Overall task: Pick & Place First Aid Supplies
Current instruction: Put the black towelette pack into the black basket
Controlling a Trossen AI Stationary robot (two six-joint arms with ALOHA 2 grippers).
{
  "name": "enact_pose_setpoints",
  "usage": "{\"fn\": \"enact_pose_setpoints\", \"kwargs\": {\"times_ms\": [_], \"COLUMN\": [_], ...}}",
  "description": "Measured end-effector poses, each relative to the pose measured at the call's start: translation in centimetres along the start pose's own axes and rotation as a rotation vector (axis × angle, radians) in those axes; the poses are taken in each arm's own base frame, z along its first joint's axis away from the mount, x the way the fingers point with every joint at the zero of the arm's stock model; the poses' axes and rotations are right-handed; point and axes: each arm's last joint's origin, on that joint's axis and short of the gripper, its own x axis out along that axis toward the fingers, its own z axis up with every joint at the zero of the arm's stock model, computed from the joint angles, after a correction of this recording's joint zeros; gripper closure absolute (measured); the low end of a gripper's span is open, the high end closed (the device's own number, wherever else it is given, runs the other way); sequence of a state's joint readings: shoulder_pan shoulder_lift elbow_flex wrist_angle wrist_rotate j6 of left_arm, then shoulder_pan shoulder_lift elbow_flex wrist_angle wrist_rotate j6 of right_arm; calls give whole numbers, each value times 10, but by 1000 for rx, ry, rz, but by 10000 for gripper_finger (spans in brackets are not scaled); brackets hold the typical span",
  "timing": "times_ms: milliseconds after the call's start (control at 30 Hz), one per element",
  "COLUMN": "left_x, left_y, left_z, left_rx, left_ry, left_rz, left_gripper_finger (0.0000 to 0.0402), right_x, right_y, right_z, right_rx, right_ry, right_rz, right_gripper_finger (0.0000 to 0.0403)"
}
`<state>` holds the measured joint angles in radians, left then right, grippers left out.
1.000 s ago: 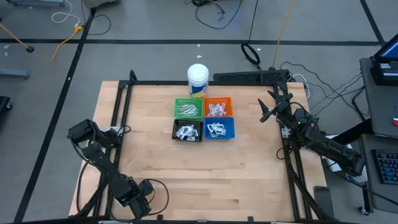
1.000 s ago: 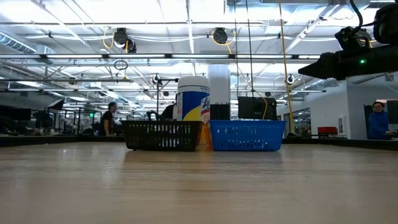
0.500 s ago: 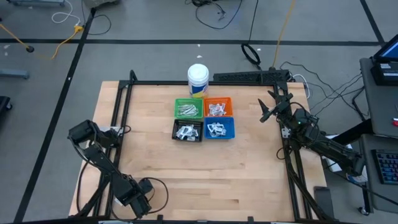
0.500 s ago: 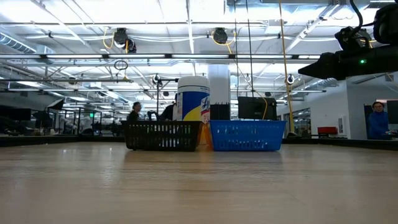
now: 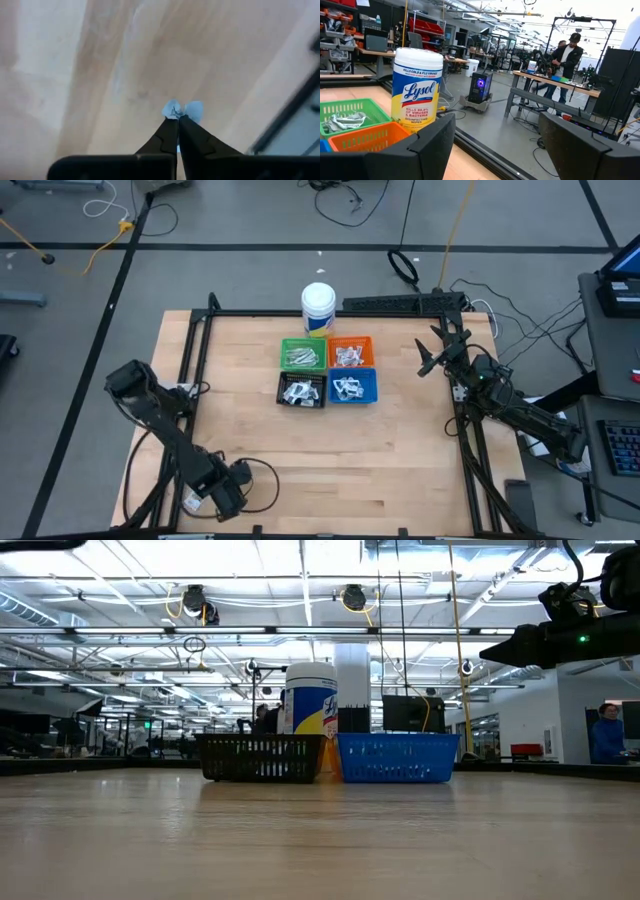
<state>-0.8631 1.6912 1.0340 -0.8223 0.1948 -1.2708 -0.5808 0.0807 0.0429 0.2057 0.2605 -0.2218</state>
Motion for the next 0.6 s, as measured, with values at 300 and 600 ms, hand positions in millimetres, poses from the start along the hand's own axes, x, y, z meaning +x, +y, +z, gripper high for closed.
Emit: {"fn": "enact_pose_setpoints", "kwargs": {"times_ms": [300,600], "left_x": [-48,-69], "left_y": [23,37], "left_z": [3,1], "left_rx": [264,539], "left_ry": [-37,-64], "left_rz": [-57,-80], "left_gripper_finger": [399,398], "right_x": [0,0], "right_y": [0,0], "right_z": [0,0], "right_rx": [0,0], "right_ry": [0,0], "right_rz": [0,0], "right_gripper_finger": [124,124]}}
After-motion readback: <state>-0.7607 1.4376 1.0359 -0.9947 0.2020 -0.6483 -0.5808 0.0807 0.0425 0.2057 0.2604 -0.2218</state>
